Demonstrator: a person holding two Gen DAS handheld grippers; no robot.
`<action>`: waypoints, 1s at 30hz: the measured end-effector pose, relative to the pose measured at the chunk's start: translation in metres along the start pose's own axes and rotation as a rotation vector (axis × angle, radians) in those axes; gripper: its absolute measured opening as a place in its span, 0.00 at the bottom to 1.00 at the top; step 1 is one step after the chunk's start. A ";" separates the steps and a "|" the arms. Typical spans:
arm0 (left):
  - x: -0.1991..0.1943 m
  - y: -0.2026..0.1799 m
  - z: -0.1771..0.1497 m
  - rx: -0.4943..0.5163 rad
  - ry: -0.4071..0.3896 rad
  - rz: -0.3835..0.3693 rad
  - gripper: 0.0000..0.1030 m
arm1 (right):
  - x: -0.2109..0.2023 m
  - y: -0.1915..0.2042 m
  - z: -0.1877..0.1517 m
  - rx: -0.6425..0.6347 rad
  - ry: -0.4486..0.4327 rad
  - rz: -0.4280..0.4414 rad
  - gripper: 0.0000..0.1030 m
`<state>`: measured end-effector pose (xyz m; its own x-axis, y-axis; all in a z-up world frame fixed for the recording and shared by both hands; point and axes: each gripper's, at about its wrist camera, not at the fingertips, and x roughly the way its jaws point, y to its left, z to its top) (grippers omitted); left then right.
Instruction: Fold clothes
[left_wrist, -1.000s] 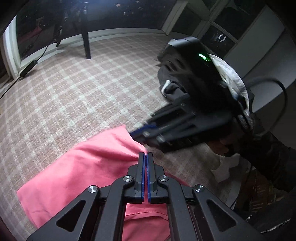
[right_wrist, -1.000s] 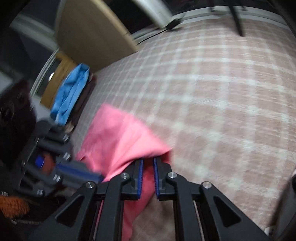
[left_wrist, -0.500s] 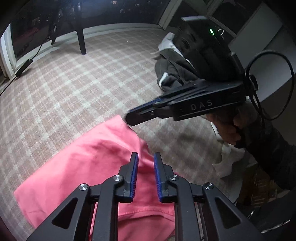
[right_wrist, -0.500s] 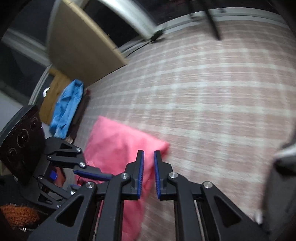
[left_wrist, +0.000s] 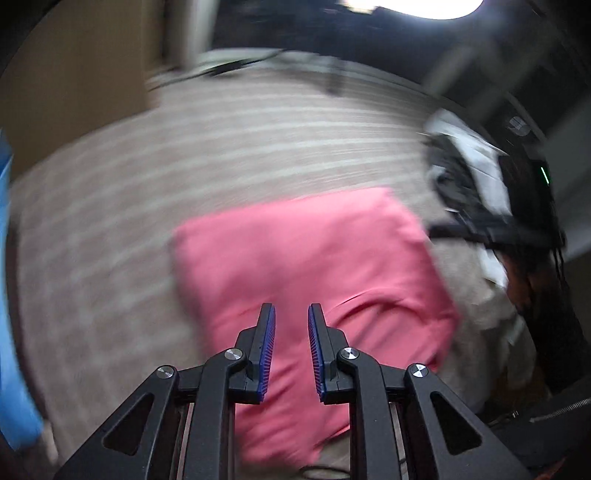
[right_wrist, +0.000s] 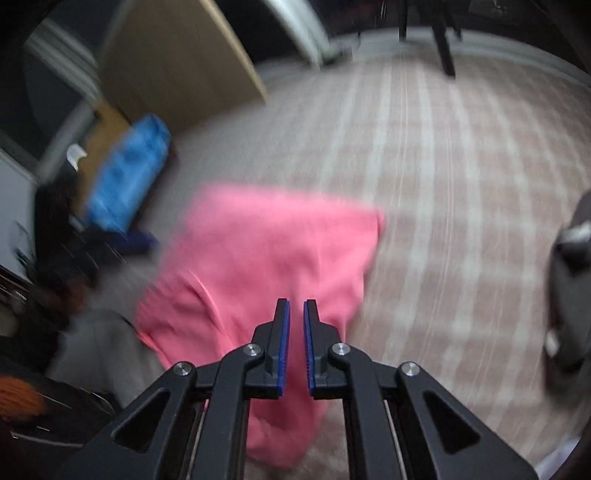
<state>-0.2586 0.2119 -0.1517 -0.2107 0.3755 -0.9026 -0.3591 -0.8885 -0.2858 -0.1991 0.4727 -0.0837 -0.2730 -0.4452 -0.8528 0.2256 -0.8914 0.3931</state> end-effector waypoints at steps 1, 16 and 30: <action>0.000 0.008 -0.007 -0.030 0.002 0.010 0.19 | 0.000 0.002 -0.002 0.005 0.003 -0.040 0.09; 0.033 0.002 -0.044 -0.033 -0.024 0.087 0.44 | -0.010 0.011 -0.040 0.118 -0.089 -0.187 0.63; 0.055 -0.042 -0.050 0.069 -0.041 0.044 0.13 | 0.011 0.042 -0.037 -0.057 -0.071 -0.119 0.12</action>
<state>-0.2094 0.2562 -0.2057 -0.2637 0.3482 -0.8996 -0.4106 -0.8844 -0.2220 -0.1579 0.4338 -0.0897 -0.3657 -0.3438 -0.8649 0.2403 -0.9326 0.2691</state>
